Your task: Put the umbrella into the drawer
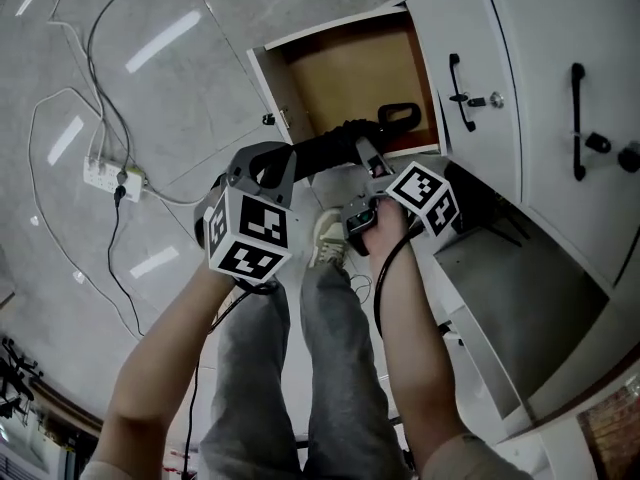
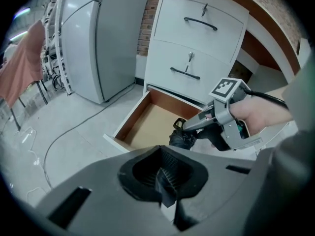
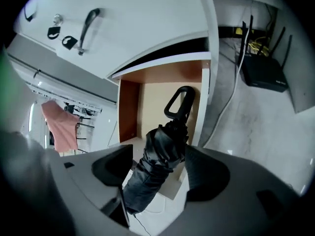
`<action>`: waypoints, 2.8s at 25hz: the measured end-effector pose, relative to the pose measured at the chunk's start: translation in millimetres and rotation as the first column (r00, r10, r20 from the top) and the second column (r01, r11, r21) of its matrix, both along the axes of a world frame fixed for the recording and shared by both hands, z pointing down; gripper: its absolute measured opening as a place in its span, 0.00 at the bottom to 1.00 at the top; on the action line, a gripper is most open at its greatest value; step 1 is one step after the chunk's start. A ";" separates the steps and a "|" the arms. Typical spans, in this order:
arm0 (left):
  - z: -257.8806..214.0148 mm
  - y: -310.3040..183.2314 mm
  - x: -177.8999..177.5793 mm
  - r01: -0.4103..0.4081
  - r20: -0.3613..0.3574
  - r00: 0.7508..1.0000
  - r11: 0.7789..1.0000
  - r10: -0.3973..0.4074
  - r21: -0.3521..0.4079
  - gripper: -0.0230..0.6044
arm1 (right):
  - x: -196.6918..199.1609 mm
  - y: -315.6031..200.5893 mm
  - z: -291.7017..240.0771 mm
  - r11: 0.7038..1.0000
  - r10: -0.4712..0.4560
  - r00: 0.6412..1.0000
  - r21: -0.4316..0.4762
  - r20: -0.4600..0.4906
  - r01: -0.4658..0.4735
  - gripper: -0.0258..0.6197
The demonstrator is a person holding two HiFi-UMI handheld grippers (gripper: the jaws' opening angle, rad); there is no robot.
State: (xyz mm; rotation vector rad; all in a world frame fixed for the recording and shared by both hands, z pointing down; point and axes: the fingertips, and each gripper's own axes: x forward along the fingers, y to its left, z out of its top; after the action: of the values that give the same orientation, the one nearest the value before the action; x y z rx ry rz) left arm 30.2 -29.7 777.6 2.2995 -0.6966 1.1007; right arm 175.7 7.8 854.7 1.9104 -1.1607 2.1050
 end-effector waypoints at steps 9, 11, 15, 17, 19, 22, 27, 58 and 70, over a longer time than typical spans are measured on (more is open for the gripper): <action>-98.1 -20.4 -2.4 0.029 -0.022 0.999 0.998 -0.028 0.061 0.05 | -10.6 -31.8 -123.3 0.927 -0.333 0.914 0.099 -0.232 0.363 0.27; -125.9 -25.5 -2.2 0.039 -0.031 0.999 0.996 -0.037 0.079 0.05 | -11.8 -42.4 -158.6 0.894 -0.383 0.868 0.109 -0.316 0.434 0.17; -184.6 -38.3 -0.4 0.063 -0.059 0.997 0.990 -0.056 0.129 0.05 | -18.2 -63.1 -231.9 0.813 -0.450 0.762 0.139 -0.467 0.565 0.12; -215.9 -45.3 -2.2 0.076 -0.074 0.995 0.984 -0.065 0.158 0.05 | -24.9 -71.4 -269.8 0.760 -0.476 0.696 0.147 -0.538 0.633 0.11; -249.4 -51.5 -5.3 0.094 -0.093 0.993 0.978 -0.078 0.185 0.05 | -31.9 -78.2 -310.7 0.713 -0.482 0.645 0.162 -0.593 0.682 0.10; -304.0 -58.3 -10.3 0.125 -0.128 0.987 0.966 -0.098 0.226 0.05 | -39.7 -87.1 -378.7 0.671 -0.454 0.627 0.221 -0.633 0.708 0.09; -402.6 -72.1 -19.1 0.178 -0.191 0.974 0.938 -0.124 0.298 0.05 | -48.2 -106.1 -503.4 0.590 -0.377 0.566 0.281 -0.733 0.757 0.08; -941.9 -23.6 -94.2 0.374 -0.450 0.892 0.598 -0.025 0.709 0.05 | -109.8 -37.3 -1060.3 0.080 0.121 0.398 0.408 -0.909 0.909 0.07; -999.8 54.1 -83.0 0.338 -0.427 0.902 0.510 0.065 0.791 0.05 | -97.2 27.5 -1110.3 0.055 0.203 0.312 0.329 -0.928 0.943 0.07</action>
State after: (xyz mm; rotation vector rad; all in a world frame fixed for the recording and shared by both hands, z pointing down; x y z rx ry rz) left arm -52.8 24.4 -222.2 3.0439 -1.4626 0.0754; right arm 78.5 35.3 -255.6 1.6971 -2.4503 -0.4886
